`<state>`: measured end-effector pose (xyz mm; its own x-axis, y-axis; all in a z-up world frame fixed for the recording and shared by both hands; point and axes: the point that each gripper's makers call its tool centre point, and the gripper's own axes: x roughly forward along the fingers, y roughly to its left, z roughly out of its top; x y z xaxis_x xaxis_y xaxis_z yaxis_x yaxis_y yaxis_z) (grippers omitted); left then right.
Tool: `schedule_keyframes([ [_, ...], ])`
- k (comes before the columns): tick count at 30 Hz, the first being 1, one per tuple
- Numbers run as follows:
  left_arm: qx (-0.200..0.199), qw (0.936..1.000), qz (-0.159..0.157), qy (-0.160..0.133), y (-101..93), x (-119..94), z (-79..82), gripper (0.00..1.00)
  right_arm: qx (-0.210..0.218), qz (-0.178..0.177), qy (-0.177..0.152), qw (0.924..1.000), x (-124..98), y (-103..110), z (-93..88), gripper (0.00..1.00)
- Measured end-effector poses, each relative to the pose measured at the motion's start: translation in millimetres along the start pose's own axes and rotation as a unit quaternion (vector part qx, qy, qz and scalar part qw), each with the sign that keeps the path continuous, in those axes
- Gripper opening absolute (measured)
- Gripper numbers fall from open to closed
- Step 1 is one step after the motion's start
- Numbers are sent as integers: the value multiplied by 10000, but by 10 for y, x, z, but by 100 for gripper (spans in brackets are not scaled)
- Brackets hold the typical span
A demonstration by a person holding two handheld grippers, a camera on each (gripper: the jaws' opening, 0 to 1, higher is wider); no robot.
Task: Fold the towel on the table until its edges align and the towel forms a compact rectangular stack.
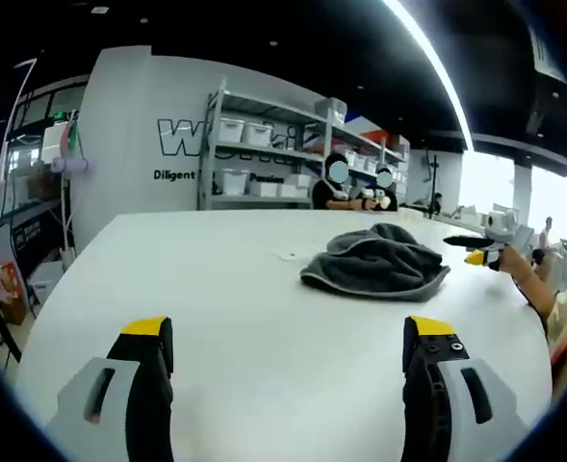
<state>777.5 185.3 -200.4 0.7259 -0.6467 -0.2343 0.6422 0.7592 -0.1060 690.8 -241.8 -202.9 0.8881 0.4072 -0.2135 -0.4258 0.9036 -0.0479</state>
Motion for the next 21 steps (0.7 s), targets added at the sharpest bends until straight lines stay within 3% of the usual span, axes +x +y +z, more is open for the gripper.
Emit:
schedule_keyframes([
  [21, -22, 10000, 11, 19, 45, 26, -5, 98, -170, 41, 98, 9998, 28, -20, -29, 96],
])
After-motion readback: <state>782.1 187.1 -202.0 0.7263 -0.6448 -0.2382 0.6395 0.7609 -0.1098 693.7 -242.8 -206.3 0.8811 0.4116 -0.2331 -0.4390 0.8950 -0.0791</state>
